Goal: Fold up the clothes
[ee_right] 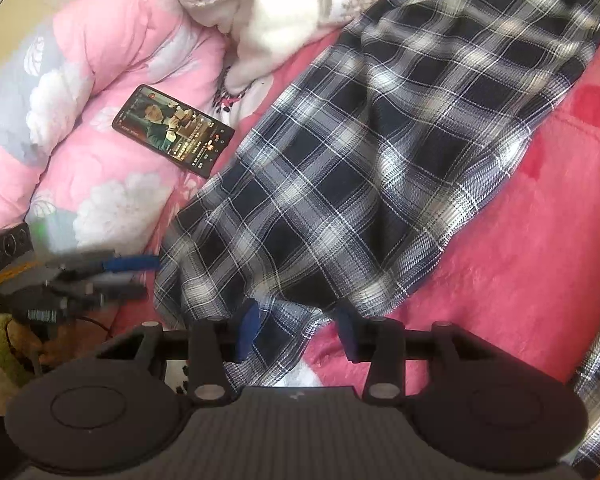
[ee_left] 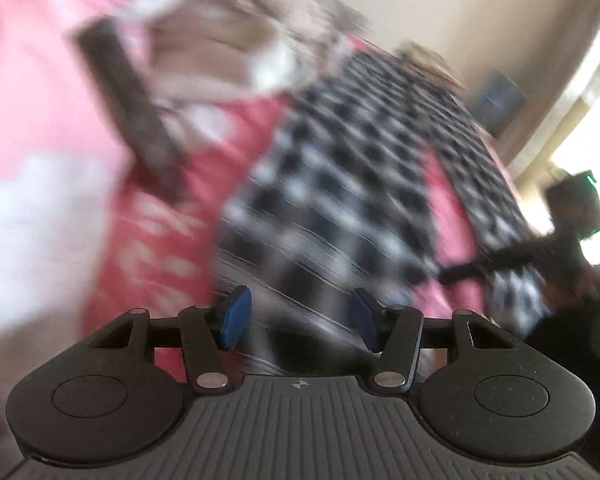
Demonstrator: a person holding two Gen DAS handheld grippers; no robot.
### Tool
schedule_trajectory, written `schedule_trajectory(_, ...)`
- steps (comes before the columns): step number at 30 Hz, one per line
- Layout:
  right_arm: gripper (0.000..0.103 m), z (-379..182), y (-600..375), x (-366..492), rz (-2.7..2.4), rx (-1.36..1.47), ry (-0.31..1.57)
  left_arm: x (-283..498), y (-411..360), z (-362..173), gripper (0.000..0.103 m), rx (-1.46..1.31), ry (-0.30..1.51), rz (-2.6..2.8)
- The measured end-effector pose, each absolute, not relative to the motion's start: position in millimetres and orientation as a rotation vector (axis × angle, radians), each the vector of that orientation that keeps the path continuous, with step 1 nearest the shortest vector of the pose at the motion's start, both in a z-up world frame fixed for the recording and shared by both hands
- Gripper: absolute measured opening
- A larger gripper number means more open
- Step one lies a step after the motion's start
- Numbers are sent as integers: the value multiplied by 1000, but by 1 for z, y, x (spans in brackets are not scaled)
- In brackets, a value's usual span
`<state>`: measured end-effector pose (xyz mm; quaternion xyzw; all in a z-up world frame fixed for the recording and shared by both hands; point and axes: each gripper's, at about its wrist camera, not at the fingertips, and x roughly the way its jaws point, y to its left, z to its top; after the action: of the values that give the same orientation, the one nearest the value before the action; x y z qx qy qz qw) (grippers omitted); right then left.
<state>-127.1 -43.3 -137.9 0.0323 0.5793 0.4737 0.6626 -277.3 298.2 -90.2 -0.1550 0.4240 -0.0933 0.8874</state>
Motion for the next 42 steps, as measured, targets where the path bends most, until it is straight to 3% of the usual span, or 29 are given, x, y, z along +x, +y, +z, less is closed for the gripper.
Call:
schedule_trajectory(3,45,-140,-42,-128,1073,79,1308,-266,296,-102,52,-270,941,-106)
schedule_trajectory(6,45,-141,-44,-128,1064,90,1299,-255,276,-109,18,-201,967,-94)
schedule_trajectory(7,45,-141,-45,-128,1060,96,1295,-253,270,-106,13,-208,951,-101)
schedule_trajectory(11,45,-140,-51,-127,1041,119,1281,-239,232,-94,14,-280,893,-256)
schedule_trajectory(12,46,-141,-54,-126,1032,128,1284,-235,219,-95,22,-275,903,-312)
schedule_trajectory(13,46,-142,-56,-125,1022,137,1287,-236,210,-97,37,-252,923,-345)
schedule_trajectory(15,46,-144,-61,-123,1003,155,1294,-237,191,-102,49,-204,960,-405)
schedule_trajectory(20,46,-148,-71,-123,992,198,1300,-255,205,-97,59,-193,961,-438)
schedule_trajectory(30,46,-155,-70,-126,1014,236,1304,-246,243,-91,59,-177,943,-277)
schedule_trajectory(42,46,-152,-79,-129,1008,239,1295,-241,233,-101,44,-151,963,-287)
